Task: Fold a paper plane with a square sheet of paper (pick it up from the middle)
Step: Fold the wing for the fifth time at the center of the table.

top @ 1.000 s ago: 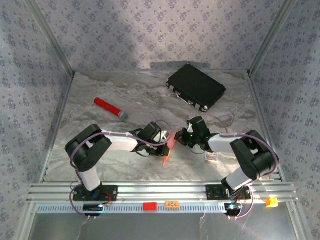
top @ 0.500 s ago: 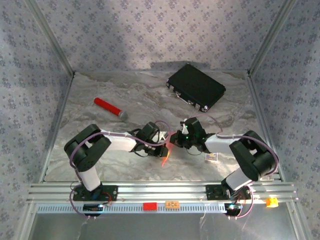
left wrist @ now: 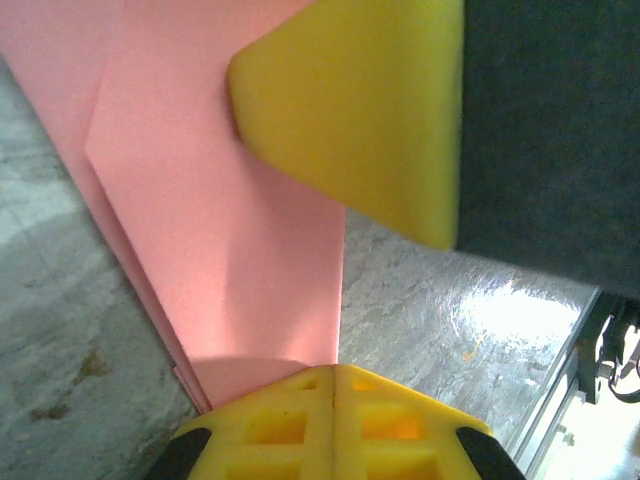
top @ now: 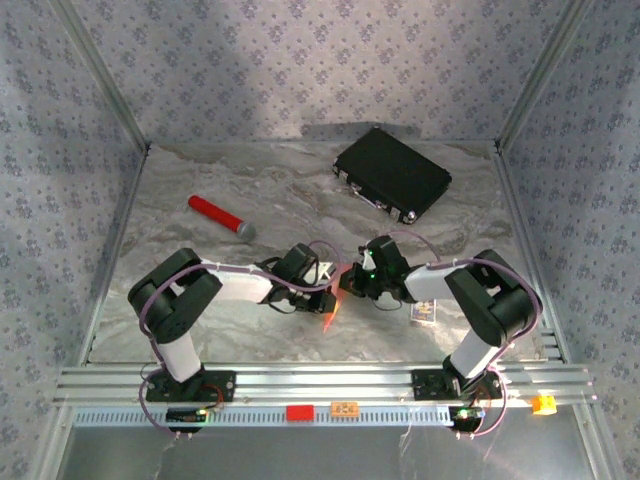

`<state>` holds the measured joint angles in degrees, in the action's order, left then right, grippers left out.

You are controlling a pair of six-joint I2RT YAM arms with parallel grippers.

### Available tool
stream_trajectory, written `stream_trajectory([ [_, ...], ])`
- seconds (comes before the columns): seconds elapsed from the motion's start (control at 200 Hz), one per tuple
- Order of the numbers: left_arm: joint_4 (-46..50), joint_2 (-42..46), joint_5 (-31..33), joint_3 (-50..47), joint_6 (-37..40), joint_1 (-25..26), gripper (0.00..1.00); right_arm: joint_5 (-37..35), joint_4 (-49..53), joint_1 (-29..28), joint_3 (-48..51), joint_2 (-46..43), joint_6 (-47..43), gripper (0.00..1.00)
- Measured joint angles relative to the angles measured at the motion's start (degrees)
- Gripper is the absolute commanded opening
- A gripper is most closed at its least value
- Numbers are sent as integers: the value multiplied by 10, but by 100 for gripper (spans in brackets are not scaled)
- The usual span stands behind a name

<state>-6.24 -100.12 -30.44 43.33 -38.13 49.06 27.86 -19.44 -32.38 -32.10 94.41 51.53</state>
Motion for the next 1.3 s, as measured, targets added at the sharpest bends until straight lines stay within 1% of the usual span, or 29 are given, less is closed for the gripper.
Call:
stream_trajectory([
  [0.51, -1, 0, 0, 0, 0, 0, 0, -13, 36, 72, -23, 3, -17, 5],
  [0.75, -6, 0, 0, -3, 0, 0, 0, -28, 71, 91, -50, 12, -31, 4],
  [1.019, -11, 0, 2, -4, 0, 0, 0, -26, 105, 94, -77, 23, -38, 4],
  [1.304, -13, 0, 2, -5, 2, -1, 0, -63, 152, 126, -105, 21, -62, 5],
])
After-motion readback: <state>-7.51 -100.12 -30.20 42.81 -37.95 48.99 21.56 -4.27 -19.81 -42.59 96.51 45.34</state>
